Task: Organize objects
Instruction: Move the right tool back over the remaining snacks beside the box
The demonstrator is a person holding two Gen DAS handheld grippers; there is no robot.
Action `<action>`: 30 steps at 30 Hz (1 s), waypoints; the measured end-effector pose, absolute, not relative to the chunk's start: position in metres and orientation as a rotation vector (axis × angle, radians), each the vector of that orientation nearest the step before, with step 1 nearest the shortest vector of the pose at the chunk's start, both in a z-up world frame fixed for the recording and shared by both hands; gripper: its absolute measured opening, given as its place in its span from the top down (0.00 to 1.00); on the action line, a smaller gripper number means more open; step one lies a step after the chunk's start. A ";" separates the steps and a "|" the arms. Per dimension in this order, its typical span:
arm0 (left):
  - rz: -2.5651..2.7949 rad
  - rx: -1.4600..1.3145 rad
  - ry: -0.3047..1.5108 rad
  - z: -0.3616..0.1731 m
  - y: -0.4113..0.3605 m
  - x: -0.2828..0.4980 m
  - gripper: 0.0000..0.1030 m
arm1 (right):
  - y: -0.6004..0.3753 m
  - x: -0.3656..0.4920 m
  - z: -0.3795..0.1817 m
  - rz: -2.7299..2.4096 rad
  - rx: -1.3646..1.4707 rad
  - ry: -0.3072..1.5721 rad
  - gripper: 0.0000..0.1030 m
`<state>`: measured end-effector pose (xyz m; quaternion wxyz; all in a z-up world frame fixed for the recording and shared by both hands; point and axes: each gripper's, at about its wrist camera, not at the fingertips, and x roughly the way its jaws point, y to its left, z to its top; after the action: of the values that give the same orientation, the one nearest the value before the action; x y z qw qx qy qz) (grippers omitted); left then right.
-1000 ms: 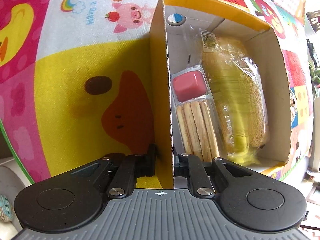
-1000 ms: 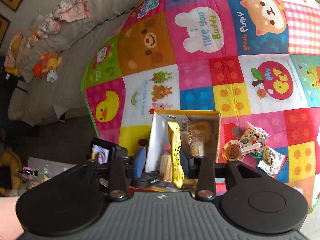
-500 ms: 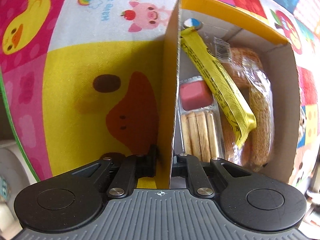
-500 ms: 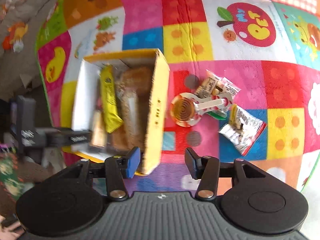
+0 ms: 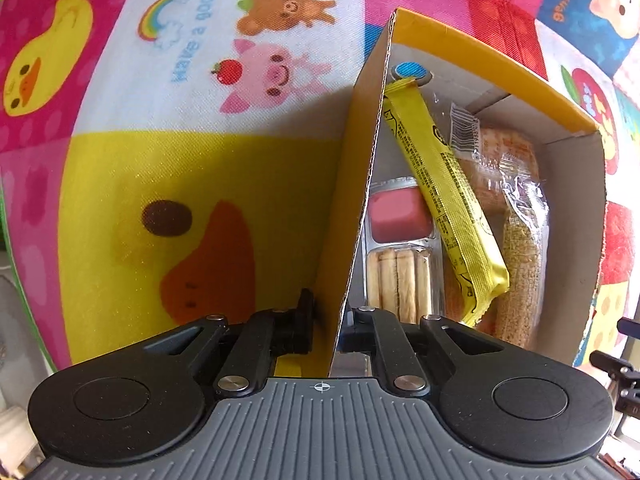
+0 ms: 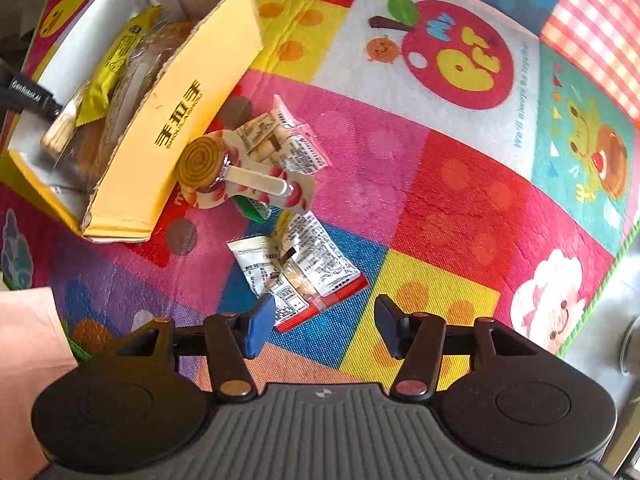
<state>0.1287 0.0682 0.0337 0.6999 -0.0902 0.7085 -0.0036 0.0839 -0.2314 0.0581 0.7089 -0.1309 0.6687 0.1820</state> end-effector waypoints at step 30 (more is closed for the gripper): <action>0.009 -0.157 1.625 0.042 0.079 0.090 0.89 | -0.267 0.067 0.048 0.144 0.117 1.530 0.45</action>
<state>0.0902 0.0792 0.0419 0.6848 -0.0701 0.7254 0.0040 0.0668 -0.2666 0.0479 0.7175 0.0529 0.6915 0.0652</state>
